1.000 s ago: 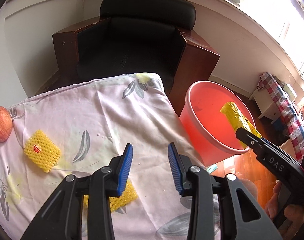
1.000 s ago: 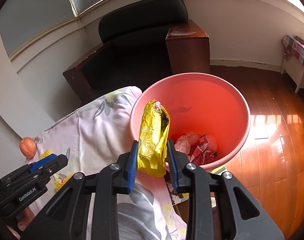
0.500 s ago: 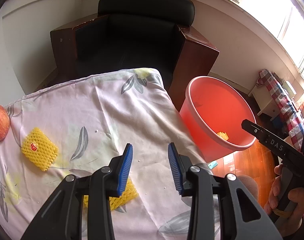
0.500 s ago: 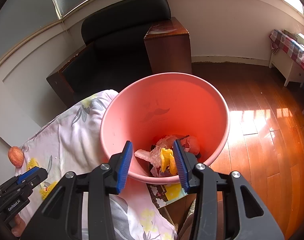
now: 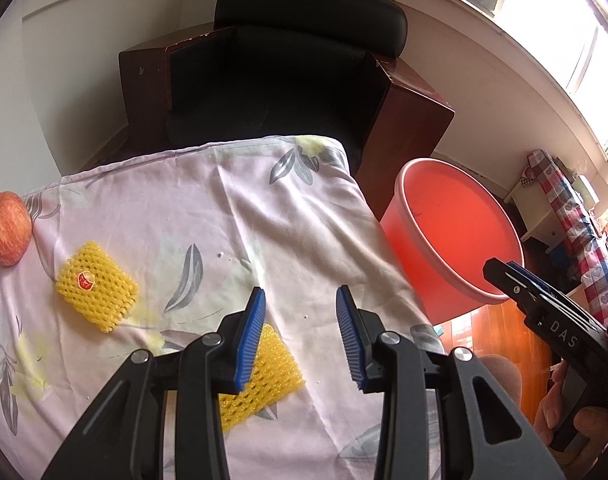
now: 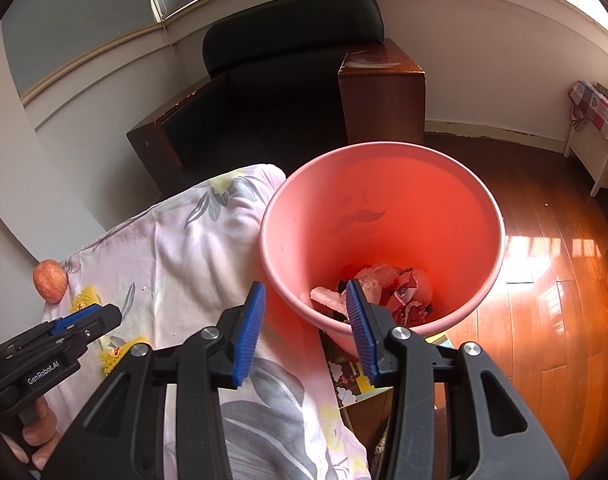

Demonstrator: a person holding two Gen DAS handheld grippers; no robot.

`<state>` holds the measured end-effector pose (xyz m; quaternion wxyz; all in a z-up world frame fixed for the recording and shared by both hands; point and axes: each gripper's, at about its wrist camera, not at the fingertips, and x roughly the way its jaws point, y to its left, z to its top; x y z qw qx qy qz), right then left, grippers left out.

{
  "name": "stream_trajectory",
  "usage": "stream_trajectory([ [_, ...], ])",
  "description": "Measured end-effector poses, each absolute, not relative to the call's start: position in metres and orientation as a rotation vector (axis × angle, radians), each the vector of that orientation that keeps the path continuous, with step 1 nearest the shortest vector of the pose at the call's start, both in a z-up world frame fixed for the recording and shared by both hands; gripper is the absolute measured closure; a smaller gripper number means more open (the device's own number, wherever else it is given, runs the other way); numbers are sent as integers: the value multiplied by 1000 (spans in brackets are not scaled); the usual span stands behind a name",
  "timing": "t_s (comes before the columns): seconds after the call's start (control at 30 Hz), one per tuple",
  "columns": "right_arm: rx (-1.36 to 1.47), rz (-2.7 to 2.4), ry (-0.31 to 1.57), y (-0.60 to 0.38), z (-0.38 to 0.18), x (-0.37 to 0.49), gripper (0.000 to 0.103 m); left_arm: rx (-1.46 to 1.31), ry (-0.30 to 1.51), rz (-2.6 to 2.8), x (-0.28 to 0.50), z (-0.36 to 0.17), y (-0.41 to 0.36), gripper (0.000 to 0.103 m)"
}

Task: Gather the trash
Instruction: 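Move both open grippers back over the table, then grasp a yellow foam net with the left gripper while the right gripper grasps another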

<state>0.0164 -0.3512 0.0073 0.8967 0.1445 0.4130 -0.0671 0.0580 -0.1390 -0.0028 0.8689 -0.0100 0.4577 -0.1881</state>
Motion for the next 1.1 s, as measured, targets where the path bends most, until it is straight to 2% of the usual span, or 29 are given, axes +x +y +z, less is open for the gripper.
stream_trajectory([
  [0.33,261,49,912,-301,0,14,60,-39,964,-317,58,-9,-105,67],
  [0.83,178,310,1024,-225,-27,20,60,-100,990,-25,75,-37,-1,67],
  [1.1,152,332,1061,-209,-39,30,60,-179,1016,13,93,-52,14,67],
])
